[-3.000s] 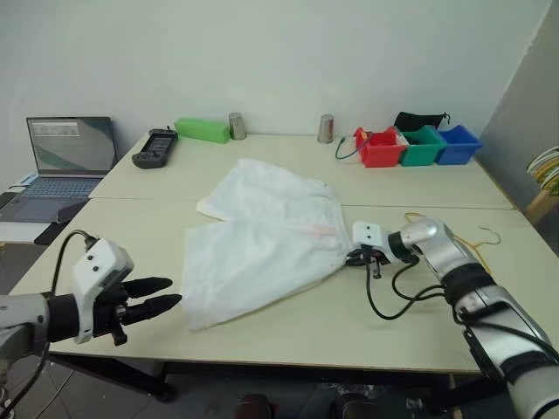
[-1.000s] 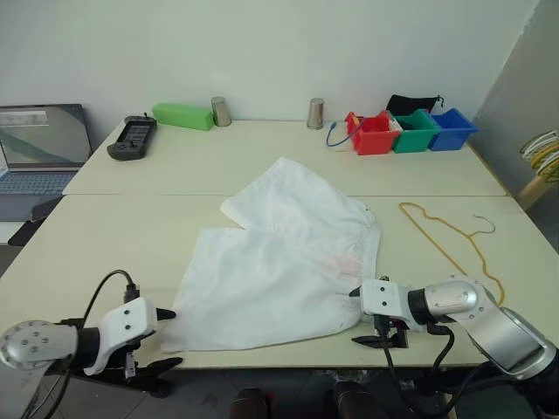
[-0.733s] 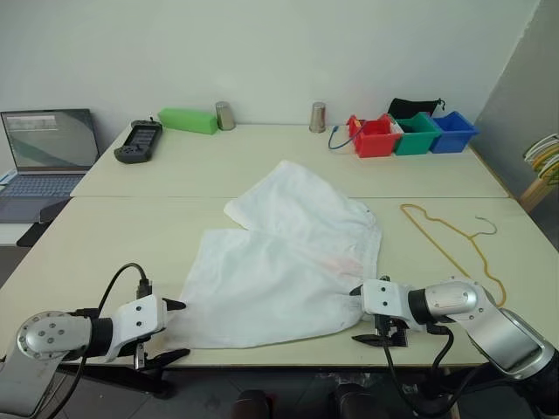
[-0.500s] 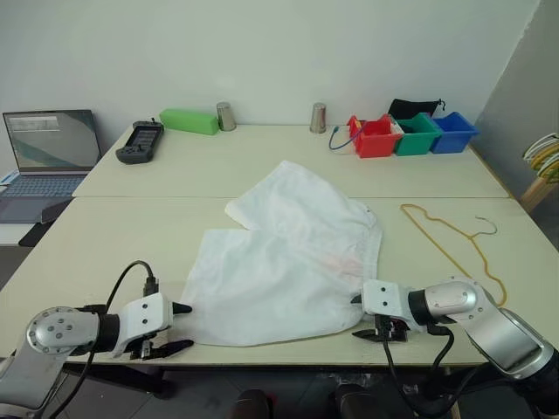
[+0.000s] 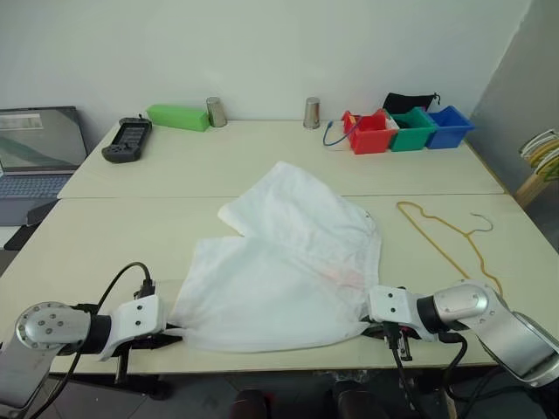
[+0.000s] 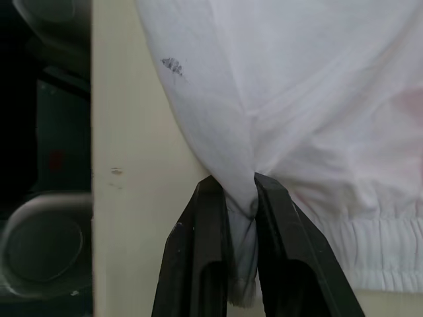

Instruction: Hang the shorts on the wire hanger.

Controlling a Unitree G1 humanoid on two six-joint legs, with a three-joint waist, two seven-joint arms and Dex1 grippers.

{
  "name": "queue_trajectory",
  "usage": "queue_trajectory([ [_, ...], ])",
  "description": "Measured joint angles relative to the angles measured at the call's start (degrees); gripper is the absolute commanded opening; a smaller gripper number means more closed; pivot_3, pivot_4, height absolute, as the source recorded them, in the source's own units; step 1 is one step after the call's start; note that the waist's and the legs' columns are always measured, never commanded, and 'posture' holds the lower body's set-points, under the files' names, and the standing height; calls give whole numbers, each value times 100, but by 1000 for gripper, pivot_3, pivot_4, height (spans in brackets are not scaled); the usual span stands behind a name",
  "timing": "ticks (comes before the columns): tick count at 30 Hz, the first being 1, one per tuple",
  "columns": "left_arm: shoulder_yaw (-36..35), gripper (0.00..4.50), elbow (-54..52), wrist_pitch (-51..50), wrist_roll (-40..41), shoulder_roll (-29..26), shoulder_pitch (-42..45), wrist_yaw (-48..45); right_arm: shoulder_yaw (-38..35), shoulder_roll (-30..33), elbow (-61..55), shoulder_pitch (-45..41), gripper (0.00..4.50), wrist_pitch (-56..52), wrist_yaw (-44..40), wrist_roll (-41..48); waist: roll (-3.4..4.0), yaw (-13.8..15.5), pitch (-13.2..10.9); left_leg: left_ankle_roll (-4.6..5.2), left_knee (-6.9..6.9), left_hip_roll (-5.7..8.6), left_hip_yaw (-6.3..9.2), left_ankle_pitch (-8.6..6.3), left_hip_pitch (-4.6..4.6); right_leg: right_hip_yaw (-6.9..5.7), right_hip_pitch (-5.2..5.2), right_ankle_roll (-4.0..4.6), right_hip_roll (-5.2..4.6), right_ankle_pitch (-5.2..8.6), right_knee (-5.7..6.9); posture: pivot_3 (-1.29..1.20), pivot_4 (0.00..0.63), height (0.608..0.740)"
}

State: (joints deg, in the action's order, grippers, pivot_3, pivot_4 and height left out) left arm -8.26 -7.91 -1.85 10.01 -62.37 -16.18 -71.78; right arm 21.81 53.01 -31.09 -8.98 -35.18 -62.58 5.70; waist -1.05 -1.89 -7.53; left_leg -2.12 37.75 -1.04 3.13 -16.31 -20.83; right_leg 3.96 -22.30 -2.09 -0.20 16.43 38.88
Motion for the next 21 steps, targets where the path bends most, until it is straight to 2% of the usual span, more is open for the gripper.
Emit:
queue_trajectory([
  [7,-171,362,-259,-27,39,-300,-550,-173,-35,145,-377,297,616,-292,2,171,-2,1,-2,-1,-1,-20,-7,-4,6,-3,1,38,5,23,-3,11,103,740],
  [13,-208,362,-106,116,28,-305,-578,-188,-34,274,-499,389,616,-418,-40,337,1,5,-5,-1,-1,-37,-4,-4,10,-9,1,44,17,25,0,14,103,740],
  [17,-180,1021,-27,165,47,-295,-503,-242,-34,296,-465,340,1318,-491,-153,480,8,5,-8,-2,-1,-38,-4,-4,11,-10,2,45,25,26,1,9,104,740],
  [21,-163,1845,70,256,93,-296,-530,-353,-27,305,-415,244,2237,-534,-265,532,22,5,-18,-2,0,-40,-5,-4,15,-11,2,48,25,25,4,10,103,740],
])
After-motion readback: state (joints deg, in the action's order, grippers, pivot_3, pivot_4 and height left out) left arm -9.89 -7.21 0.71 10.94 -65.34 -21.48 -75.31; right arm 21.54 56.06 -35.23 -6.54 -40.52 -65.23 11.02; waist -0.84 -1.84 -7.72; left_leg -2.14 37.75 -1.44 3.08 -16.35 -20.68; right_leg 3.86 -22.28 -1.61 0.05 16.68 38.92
